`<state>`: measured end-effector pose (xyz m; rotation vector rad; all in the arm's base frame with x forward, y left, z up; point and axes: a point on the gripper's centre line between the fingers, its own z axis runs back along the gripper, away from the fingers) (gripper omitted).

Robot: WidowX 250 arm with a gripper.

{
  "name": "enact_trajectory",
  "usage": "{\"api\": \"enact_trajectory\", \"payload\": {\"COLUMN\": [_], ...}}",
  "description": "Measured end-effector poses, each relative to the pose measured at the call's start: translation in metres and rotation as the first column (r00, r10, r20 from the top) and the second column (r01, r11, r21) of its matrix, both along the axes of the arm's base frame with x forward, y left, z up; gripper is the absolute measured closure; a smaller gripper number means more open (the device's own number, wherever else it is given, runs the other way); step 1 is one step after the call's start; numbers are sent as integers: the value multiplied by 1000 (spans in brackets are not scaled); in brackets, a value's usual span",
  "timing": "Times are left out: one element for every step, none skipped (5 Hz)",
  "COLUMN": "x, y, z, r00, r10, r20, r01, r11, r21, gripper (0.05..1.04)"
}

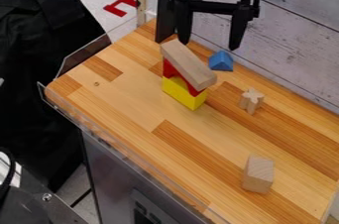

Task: Put the green cube on top of the block

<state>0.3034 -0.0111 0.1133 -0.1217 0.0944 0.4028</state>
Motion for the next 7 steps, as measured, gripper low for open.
{"api": "enact_trajectory", "payload": {"x": [-2,7,16,21,23,23,18], "y": [-1,6,30,42,58,79,97], "z": [-10,-18,-18,-17,-17,-19,-30], "r00": [999,994,989,985,980,980,972], "r10": [1,33,89,120,154,169,227], "r20": [-38,-101,-117,-120,-128,-102,-62], "r01": [-1,-39,-95,-125,-157,-162,-216], "r11": [1000,998,994,992,987,984,964], "r21": [-4,-50,-47,-32,-15,72,153], "gripper": [84,84,84,84,84,84,84]}}
